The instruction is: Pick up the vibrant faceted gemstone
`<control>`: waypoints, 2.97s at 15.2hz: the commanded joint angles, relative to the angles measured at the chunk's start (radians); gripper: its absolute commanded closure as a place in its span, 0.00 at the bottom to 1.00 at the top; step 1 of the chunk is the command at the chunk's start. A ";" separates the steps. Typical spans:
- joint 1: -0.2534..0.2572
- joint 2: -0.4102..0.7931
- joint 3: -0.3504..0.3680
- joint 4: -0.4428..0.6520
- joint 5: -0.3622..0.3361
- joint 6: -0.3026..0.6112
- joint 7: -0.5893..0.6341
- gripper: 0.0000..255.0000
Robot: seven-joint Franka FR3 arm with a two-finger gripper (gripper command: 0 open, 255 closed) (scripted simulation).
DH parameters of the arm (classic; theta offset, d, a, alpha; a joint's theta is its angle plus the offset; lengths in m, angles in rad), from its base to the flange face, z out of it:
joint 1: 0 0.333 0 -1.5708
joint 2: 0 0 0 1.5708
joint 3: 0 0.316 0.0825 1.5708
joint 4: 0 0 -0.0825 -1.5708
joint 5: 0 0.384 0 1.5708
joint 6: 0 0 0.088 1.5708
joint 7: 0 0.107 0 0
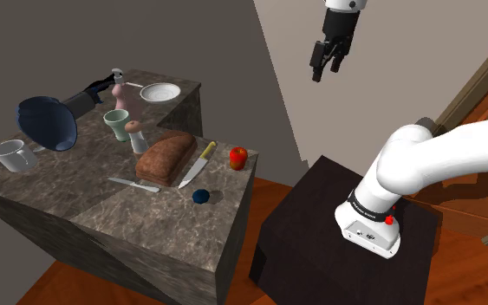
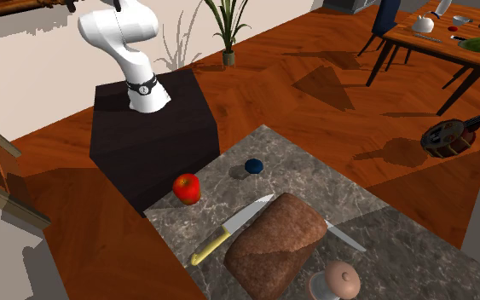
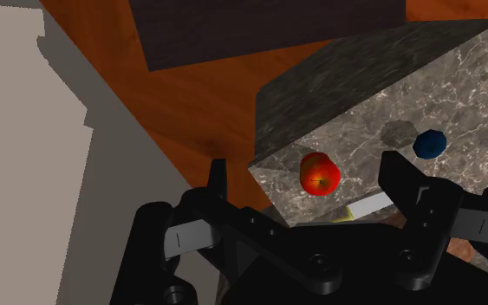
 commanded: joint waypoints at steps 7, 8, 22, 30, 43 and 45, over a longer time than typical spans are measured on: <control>0.024 0.060 0.067 -0.120 0.053 0.181 0.079 0.00; 0.029 0.076 0.078 -0.135 0.062 0.212 0.091 0.00; 0.074 0.437 0.245 -0.211 0.125 0.658 0.271 0.00; 0.083 0.739 0.325 -0.130 0.059 0.876 0.409 0.00; 0.205 1.263 0.296 0.188 -0.175 1.058 0.665 0.00; 0.234 1.340 0.281 0.256 -0.197 1.067 0.689 0.00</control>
